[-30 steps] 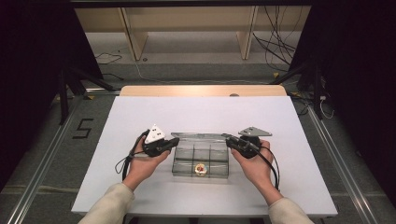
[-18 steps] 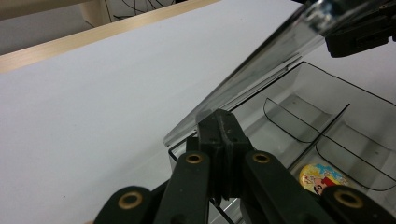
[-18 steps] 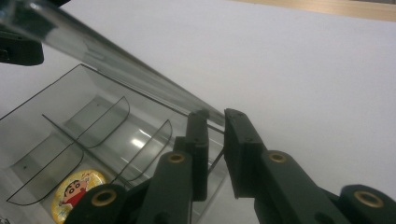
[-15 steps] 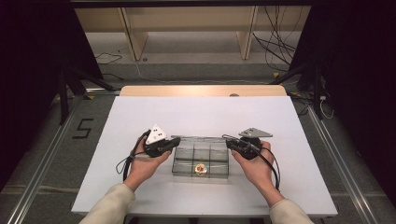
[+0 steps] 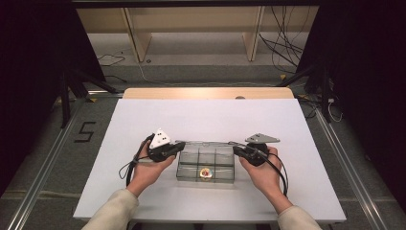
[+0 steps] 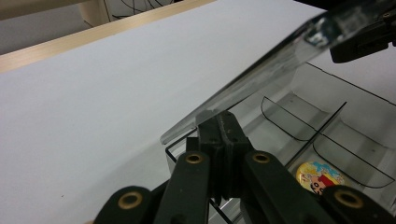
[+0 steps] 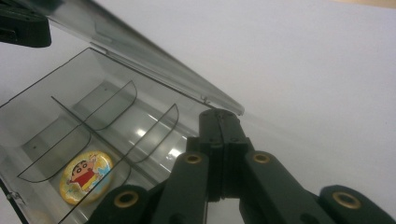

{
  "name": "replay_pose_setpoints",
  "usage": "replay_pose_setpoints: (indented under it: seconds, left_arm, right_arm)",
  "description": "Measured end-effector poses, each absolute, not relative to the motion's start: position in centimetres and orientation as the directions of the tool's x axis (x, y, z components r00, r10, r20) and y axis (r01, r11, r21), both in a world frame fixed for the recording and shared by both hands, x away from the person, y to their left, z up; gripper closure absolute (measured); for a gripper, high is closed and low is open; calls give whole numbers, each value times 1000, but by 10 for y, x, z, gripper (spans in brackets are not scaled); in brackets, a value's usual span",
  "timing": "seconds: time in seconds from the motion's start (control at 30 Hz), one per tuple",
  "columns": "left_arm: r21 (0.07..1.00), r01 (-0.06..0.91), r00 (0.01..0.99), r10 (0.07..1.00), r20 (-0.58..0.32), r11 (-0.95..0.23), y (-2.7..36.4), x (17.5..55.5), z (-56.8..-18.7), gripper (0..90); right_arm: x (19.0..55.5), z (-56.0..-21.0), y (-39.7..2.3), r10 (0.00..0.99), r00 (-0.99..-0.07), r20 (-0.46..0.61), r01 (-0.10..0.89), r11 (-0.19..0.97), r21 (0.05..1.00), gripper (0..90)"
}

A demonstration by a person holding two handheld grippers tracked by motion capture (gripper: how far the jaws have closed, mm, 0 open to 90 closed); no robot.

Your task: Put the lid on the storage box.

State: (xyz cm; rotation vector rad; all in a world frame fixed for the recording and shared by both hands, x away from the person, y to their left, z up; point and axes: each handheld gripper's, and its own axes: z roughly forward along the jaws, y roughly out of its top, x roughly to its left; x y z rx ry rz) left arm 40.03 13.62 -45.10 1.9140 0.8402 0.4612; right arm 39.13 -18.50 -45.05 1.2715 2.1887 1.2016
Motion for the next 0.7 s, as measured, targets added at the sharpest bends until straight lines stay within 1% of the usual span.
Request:
replay_pose_setpoints:
  seconds: [0.7]
  left_arm:
    - [886,346,702,712,-27,-308,136,393,-452,894]
  right_arm:
    - [387,-451,-185,818,-562,120,531,246,811,900]
